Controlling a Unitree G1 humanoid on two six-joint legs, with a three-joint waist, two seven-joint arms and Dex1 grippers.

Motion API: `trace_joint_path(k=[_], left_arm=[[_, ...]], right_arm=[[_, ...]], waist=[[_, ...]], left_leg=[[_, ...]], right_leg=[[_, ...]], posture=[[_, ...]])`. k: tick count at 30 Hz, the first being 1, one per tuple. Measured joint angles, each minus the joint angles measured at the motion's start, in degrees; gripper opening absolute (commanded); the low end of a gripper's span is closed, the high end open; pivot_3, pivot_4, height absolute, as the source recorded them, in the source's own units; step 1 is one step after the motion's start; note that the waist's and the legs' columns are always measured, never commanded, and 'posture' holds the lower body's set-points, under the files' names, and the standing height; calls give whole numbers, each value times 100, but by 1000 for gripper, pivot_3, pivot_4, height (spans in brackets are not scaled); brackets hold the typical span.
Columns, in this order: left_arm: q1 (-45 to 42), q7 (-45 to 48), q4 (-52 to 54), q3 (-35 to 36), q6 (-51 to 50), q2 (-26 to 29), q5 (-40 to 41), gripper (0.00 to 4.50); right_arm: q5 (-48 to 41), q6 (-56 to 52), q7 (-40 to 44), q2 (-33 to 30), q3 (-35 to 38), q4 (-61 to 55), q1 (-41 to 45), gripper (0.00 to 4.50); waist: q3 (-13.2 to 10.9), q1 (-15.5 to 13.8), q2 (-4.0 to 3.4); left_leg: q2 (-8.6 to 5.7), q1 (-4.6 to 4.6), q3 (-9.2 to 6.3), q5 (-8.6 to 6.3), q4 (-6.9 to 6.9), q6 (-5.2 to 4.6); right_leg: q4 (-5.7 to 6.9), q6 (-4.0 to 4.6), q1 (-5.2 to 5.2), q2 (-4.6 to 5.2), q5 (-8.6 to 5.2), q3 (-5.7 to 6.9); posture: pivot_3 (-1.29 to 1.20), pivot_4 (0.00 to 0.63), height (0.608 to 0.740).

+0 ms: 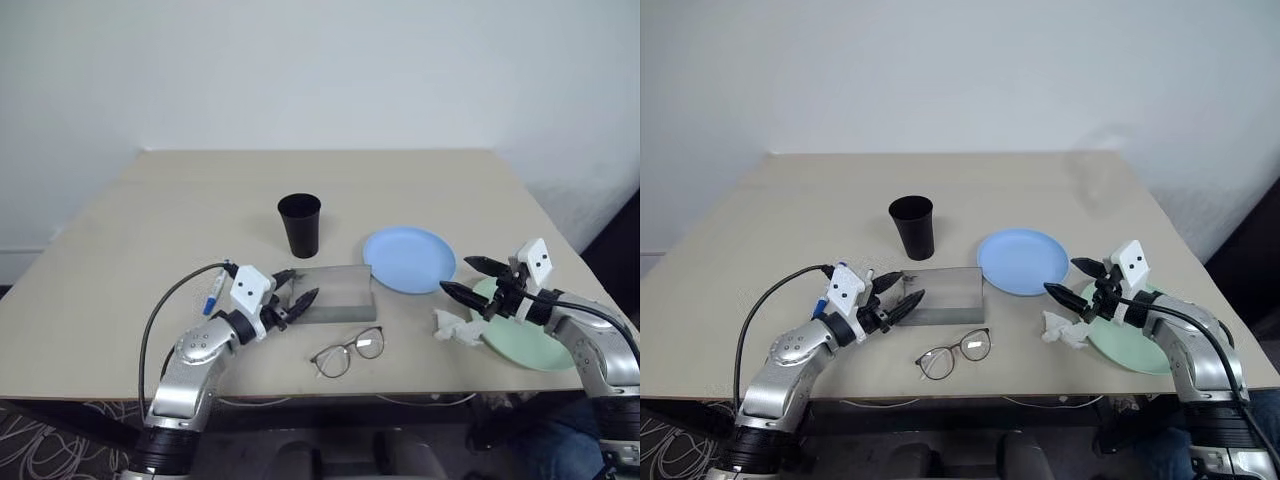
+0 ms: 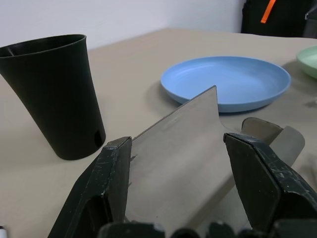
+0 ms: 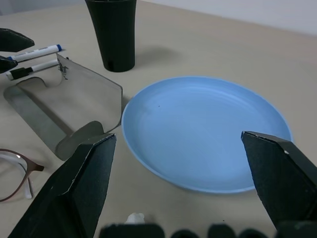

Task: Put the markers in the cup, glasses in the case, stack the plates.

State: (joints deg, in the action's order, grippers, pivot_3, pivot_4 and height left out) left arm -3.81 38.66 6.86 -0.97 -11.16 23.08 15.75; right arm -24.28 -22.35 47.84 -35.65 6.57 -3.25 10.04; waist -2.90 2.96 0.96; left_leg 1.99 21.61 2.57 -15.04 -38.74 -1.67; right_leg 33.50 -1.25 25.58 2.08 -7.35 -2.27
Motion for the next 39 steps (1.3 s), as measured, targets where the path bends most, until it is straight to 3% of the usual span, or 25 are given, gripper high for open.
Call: trace_joint_path(k=[7, 18, 30, 39], left_arm=[[30, 406, -101, 190, 3, 419, 142, 3103], [42, 683, -102, 238, -91, 531, 300, 3103], [-229, 703, -381, -4, 52, 294, 183, 3103], [-279, 907, -503, -97, 39, 298, 225, 3103]], right_arm=[[-43, -617, -319, -6, 33, -509, -129, 4391], [179, -1495, -837, -168, -65, -682, 23, 4391], [-7, -1153, 1164, -2028, 547, -718, -1257, 4391], [210, -1045, 1691, -2394, 323, -600, -1429, 4391]], waist=[[0, -2, 0], [-1, -9, 1], [-3, -8, 9], [-4, -6, 12]], left_leg=[[1, 3, 2, -1, 4, 1], [0, 8, 5, -2, 12, 2], [0, 5, 5, -7, 14, -5], [2, 7, 2, -6, 5, -5]], right_leg=[[-6, 0, 4, 2, 0, 0], [-8, 0, 12, 9, 0, 9], [-52, -1, -9, 9, 0, 9], [-77, -1, -10, 9, 0, 22]], posture=[[0, 0, 740], [0, 0, 740], [0, 0, 740], [0, 0, 740]])
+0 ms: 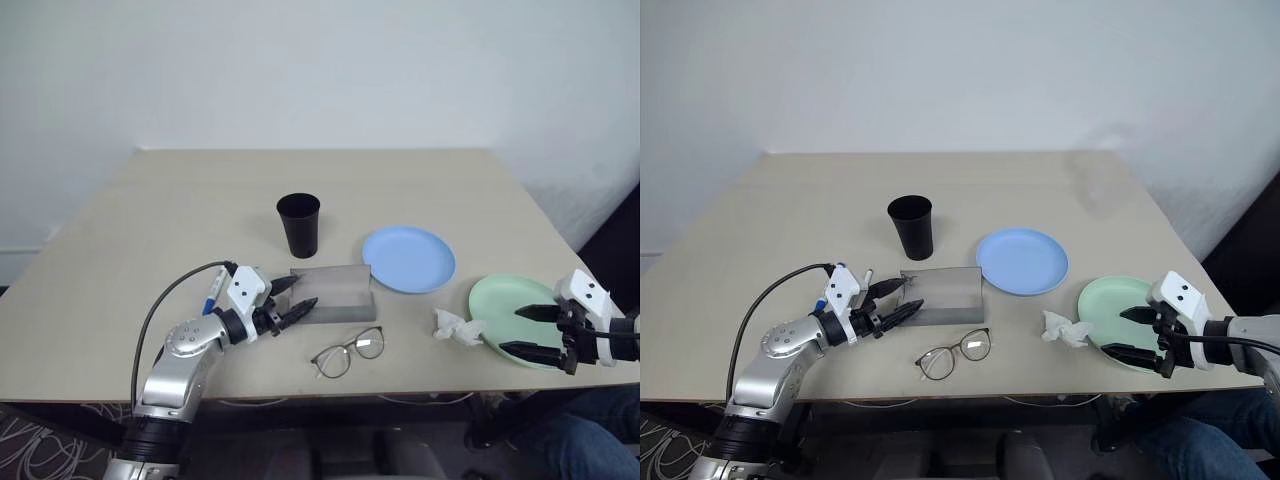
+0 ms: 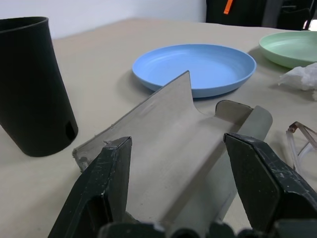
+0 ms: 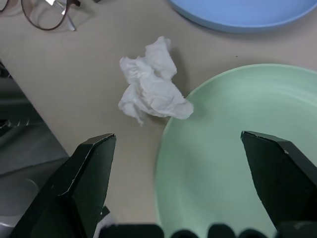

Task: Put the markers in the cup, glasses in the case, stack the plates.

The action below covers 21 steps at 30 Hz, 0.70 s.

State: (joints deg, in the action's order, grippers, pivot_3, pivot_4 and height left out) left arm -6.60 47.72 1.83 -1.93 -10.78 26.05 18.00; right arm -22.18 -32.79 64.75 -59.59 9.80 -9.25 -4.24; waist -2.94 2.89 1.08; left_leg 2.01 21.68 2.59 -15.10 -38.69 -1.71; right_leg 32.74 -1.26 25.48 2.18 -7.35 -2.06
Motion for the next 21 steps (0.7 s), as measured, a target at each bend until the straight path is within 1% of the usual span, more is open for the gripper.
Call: trace_joint_path(k=[7, 11, 21], left_arm=[[3, 507, 115, -199, -268, 93, 185, 3103], [2, 820, 214, -260, -466, 244, 324, 3103], [15, 1212, 472, -354, -780, 390, 473, 3103]], right_arm=[[431, 190, -33, -20, -394, 115, -82, 4391], [606, 239, -90, -20, -598, 131, -52, 4391], [768, 307, -95, -20, -704, 191, 33, 4391]], waist=[[0, 1, -1], [0, 0, -1], [0, -2, -1]], left_leg=[[0, 2, 4, 0, -2, 0], [0, 1, 3, -1, 2, 2], [-1, 0, 4, -2, 2, 2]], right_leg=[[0, 0, 3, 4, 0, 1], [4, 0, 6, 4, 0, 2], [5, 0, 5, 4, 0, 0]], posture=[[0, 0, 740], [0, 0, 740], [0, 0, 740]])
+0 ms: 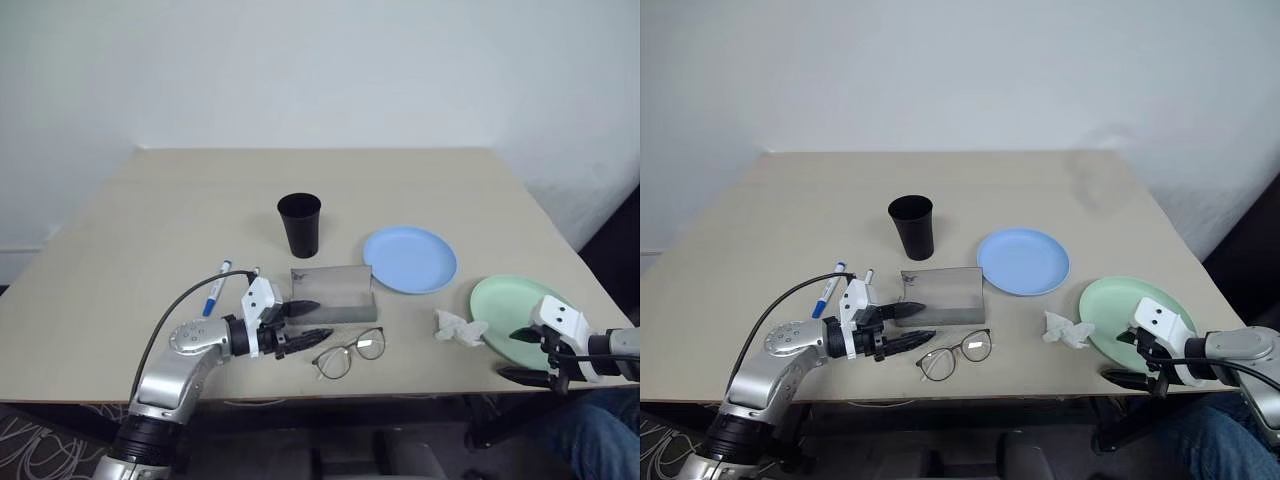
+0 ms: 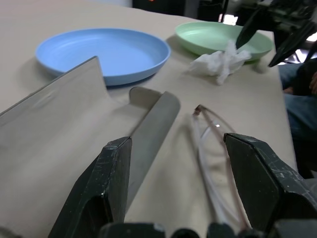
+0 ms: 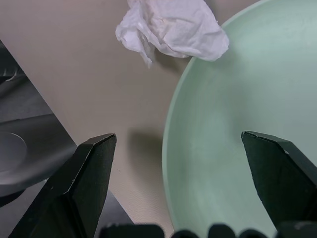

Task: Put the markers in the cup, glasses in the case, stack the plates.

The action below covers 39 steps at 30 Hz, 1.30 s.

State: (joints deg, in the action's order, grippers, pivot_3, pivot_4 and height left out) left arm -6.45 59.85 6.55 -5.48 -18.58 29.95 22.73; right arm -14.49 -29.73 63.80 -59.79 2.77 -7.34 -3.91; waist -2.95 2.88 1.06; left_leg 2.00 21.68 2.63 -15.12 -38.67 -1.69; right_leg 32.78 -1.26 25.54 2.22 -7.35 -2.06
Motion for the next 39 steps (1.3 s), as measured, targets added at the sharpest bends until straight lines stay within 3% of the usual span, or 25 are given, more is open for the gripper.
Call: trace_joint_path(k=[3, 6, 17, 28, 31, 34, 39], left_arm=[[1, 42, 93, -5, -20, 0, 51, 3103], [1, 52, 147, -20, -20, -1, 52, 3140], [1, -41, 153, -122, -12, -56, 33, 3140], [-1, -118, 151, -162, 64, -92, -34, 3140], [-15, -127, 141, -201, 113, -101, -55, 3140], [-35, -147, 63, -214, 136, -102, -79, 3140], [-114, -172, 4, -220, 181, -124, -151, 3140]], right_arm=[[48, 0, -3, 0, -6, 7, 27, 4391], [109, -1, -10, 0, -16, 21, 59, 3819], [167, 30, -26, 0, -138, 33, 169, 46], [387, 244, -190, 50, -226, 280, 527, 18], [492, 391, -279, 54, -249, 481, 741, 18], [567, 539, -374, 113, -256, 755, 1022, 18], [667, 898, -465, 296, -301, 1124, 1433, 18]], waist=[[0, -1, 0], [0, 0, 0], [0, 0, 0], [1, 8, 10], [6, 5, -35], [7, 0, -48], [8, -3, -82]], left_leg=[[0, -1, -1, 0, -1, 0], [0, -1, 0, 0, -1, 0], [-1, -3, 3, 0, -4, -1], [6, -3, -4, 0, -26, -1], [89, 35, -15, 0, -15, 0], [143, 38, 3, 0, -16, 0], [169, 71, 22, 0, -20, 0]], right_leg=[[1, 0, -1, 0, 0, 1], [1, 0, -1, 0, 0, 1], [4, 0, -3, 0, 0, -2], [-33, 0, -3, 0, 0, 21], [-147, -2, -12, 9, 2, 139], [-185, -3, -8, 66, 2, 276], [-205, -2, 6, 83, 3, 382]], posture=[[0, 0, 740], [0, 0, 740], [0, 0, 740], [0, 0, 740], [0, 0, 740], [0, 0, 740], [0, 0, 740]])
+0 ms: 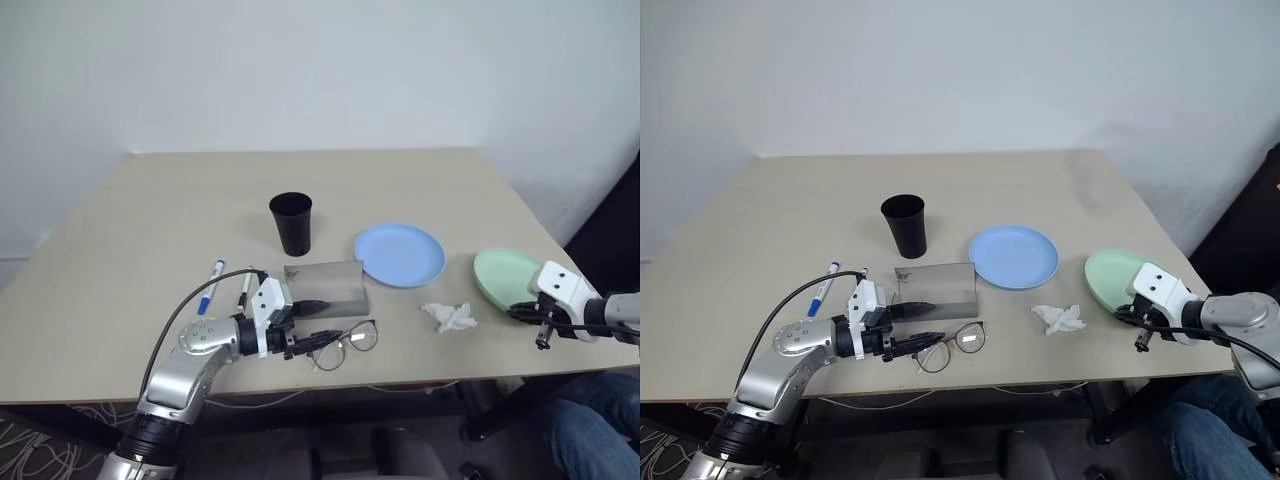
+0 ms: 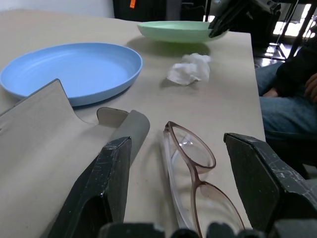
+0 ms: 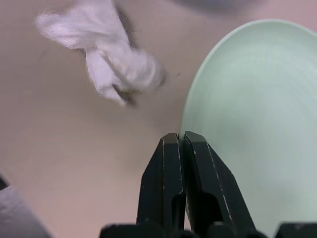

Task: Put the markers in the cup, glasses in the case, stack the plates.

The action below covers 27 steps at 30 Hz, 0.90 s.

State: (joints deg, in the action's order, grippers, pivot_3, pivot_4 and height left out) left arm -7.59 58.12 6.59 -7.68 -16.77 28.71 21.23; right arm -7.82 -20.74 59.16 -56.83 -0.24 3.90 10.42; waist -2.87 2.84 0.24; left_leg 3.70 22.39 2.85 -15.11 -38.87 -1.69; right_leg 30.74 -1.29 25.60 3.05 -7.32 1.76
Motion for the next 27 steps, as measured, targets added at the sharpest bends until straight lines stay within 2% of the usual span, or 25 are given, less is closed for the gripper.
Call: trace_joint_path(k=[3, 9, 17, 27], left_arm=[[-13, -5, -35, -11, 10, -27, -8, 3140], [-81, -1, -95, -22, 42, -41, -25, 3140], [-333, -22, -456, -28, 204, -120, -123, 3140], [-388, -123, -643, 27, 296, -73, -133, 3140]], right_arm=[[102, 304, -161, 215, -30, 354, 443, 18], [334, 994, -197, 490, -243, 857, 1380, 18], [963, 2129, 94, 1553, -1233, 2252, 2885, 18], [1368, 3020, 334, 2713, -1718, 4376, 4217, 18]], waist=[[-1, -1, -9], [-2, 2, -13], [-1, 11, -19], [2, 5, -13]], left_leg=[[4, 2, -15, 0, -1, 1], [2, -66, -28, 0, 7, 1], [4, -87, -25, 0, 5, 1], [-18, -95, 9, 5, -14, 5]], right_leg=[[4, 19, 8, 2, 12, 43], [16, 22, 6, 0, 14, 73], [11, 25, 13, 2, 16, 94], [172, 163, 75, -4, 108, 13]], posture=[[0, 0, 740], [0, 0, 740], [0, 0, 740], [0, 0, 740]])
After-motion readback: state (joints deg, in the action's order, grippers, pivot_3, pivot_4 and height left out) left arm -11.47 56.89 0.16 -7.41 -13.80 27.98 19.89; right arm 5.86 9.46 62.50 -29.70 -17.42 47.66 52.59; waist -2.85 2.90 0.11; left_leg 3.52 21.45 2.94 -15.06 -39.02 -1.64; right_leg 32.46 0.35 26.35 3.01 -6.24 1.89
